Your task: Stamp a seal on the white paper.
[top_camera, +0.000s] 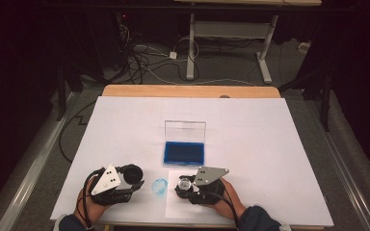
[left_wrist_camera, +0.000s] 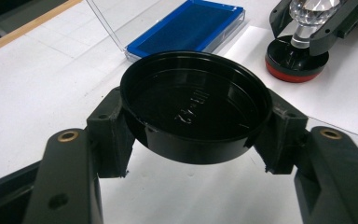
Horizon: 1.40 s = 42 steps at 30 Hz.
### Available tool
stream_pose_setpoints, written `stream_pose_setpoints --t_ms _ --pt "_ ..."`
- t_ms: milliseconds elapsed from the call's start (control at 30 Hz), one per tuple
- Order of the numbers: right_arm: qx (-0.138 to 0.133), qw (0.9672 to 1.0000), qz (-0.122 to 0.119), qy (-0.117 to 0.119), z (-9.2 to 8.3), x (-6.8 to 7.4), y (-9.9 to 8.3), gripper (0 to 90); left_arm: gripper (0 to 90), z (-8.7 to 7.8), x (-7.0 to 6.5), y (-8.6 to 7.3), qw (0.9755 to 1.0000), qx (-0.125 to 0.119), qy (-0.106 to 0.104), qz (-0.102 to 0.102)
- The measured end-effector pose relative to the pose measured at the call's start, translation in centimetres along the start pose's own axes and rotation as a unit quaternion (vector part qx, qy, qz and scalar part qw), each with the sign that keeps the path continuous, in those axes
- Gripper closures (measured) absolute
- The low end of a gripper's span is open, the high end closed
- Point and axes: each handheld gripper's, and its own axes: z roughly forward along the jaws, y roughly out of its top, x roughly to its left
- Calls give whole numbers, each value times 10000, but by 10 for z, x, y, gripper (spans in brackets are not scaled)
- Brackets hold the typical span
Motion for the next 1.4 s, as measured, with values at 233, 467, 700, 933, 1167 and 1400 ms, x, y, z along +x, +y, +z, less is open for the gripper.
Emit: stream_pose_setpoints --t_ms 233,467,700,933,1167,1400 --pt "-5 10000 19 -3 1 0 0 567 361 -1 0 0 10000 -4 11 0" --pt "-10 10000 7 -15 1 0 0 567 361 -1 0 0 10000 -10 14 -5" --pt "-45 9998 -167 23 -3 2 6 566 361 -2 1 0 10000 -50 38 -33" --pt "-440 9989 -154 -25 -22 3 27 566 361 -2 1 0 10000 -40 47 -37" --pt "-538 9984 -167 -61 -29 2 31 566 361 -1 0 0 10000 -11 46 -11" --pt "-519 9985 -135 -63 -27 1 28 565 361 -2 1 0 10000 -16 39 -8"
